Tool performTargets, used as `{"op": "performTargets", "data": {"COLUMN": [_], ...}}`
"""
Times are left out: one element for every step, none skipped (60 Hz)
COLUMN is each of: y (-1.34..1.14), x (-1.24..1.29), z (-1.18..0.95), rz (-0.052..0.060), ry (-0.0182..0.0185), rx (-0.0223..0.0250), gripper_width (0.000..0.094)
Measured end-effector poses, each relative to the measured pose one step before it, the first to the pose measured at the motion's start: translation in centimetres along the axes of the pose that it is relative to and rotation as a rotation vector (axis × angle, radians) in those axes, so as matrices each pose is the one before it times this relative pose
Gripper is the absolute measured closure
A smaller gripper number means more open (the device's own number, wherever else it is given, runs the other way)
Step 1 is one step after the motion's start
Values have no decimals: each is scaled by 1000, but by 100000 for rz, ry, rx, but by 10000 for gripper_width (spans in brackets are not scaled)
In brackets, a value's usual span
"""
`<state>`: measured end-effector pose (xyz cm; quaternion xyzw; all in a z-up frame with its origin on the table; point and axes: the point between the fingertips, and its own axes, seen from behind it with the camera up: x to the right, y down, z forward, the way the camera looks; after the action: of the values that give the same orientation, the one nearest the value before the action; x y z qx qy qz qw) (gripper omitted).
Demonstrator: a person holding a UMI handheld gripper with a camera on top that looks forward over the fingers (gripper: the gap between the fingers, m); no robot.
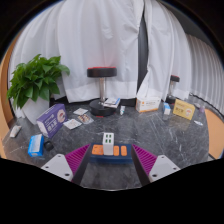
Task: Unplug charger
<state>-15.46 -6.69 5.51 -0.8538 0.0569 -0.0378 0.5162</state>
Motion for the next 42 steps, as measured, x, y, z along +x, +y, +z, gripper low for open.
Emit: {"op": "performTargets", "data": {"y": [-131,-26,2,14,16,-4,-48,-69,51,6,119,143,111,36,14,19,37,-58,111,38,20,12,5,-13,-12,-46,5,-44,-109,-352,-793,-1471,-1939,-2120,-2204,-2190,-2103,-1970,-1836,-1638,-1461,-1145], "x": [-524,-195,-213,-185,-173,-144,-112,-102,147,11,-12,1,37,86,119,216,1,-127,151,-71,-2,-21,-26,-43,-23,-17,-12,24,-100,18,24,-178,-169,18,57,19,31,140,-21,251,315,335], "z": [769,750,716,691,643,574,509,459,462,361,382,342,278,231,191,164,63,1,70,-22,-23,-14,2,4,-3,15,145,-51,-50,-190,-446,-564,-744,-815,-801,-795,-719,-617,29,-599,-306,-309], "rz": [141,109,-5,-110,-169,-125,-16,-90,-335,-596,-664,-583,-408,-197,-3,138,531,1029,207,-89,-420,-447,-377,-243,-183,-10,313,323,741,275,-31,212,195,-314,-844,-928,-636,75,767,863,894,976], "ry": [694,159,-54,-53,-144,-21,151,241,12,289,484,439,454,540,759,1012,193,-273,309,-121,-20,13,15,-105,-109,-192,-243,-167,-558,-337,-460,-1153,-1022,-265,-52,-290,-396,-325,128,-188,-449,-320], "rx": [-318,-217,-298,-170,-139,50,313,455,352,-16,-259,-431,-292,51,265,267,95,323,-304,-447,-327,-228,-184,-125,-187,-148,-177,-531,-452,77,1562,3484,4426,4544,4342,3976,3570,3188,3012,2458,1684,1446], "gripper_width": [135,146,158,176,195,222,248,280,314,350,385,422,472,558,637,716,737,742,751,759,771,779,792,806,818,829,842,846,851,857,860,862,863,862,862,863,862,864,863,863,863,863]}}
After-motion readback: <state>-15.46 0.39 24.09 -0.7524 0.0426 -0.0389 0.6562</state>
